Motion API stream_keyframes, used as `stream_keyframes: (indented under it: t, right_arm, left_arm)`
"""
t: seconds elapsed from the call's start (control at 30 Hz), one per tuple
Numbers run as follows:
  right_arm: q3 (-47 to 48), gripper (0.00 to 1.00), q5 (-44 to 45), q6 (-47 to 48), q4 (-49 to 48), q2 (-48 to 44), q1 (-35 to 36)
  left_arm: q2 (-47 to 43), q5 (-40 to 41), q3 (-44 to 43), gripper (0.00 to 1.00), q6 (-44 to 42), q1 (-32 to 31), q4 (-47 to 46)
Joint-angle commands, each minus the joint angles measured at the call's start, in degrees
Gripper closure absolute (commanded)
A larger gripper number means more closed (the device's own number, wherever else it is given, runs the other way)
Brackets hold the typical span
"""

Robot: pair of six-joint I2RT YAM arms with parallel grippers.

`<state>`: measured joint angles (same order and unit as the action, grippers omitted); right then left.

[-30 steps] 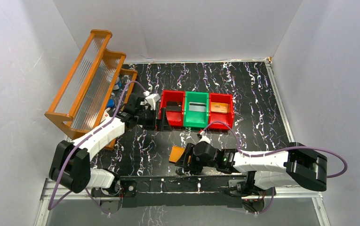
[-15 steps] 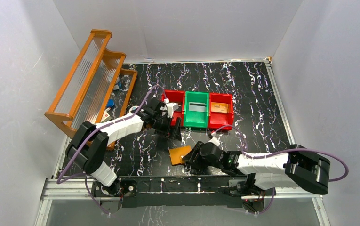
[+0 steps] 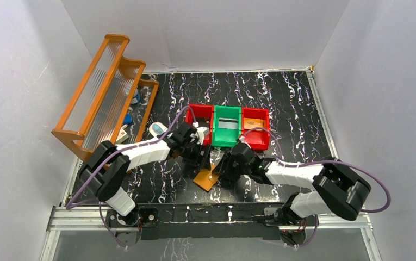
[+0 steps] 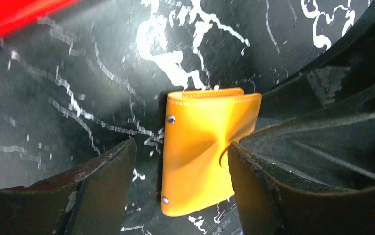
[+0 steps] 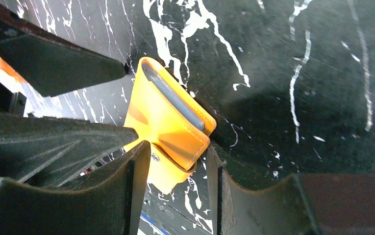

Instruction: Take the credit cards out of the card holder

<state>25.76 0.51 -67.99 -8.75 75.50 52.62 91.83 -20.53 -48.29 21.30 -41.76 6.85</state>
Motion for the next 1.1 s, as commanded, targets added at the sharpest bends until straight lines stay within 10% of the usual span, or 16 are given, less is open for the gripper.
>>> stream_keyframes:
  t: [0.0, 0.4, 1.07]
  right_arm:
    - [6.23, 0.47, -5.65, 9.21, 5.79, 2.41, -0.55]
    - [16.95, 0.46, 3.43, 13.12, 27.55, -2.0, 2.2]
    - [34.33, 0.55, 19.0, 6.22, 39.6, 16.05, 14.58]
  left_arm:
    - [-7.33, 0.08, 6.95, 0.35, 5.37, -0.23, -2.2]
    - [-14.26, 5.07, 14.48, 0.51, 12.99, -0.71, -4.74]
    - [-16.45, 4.67, 19.64, 0.68, 18.09, -0.78, -5.96]
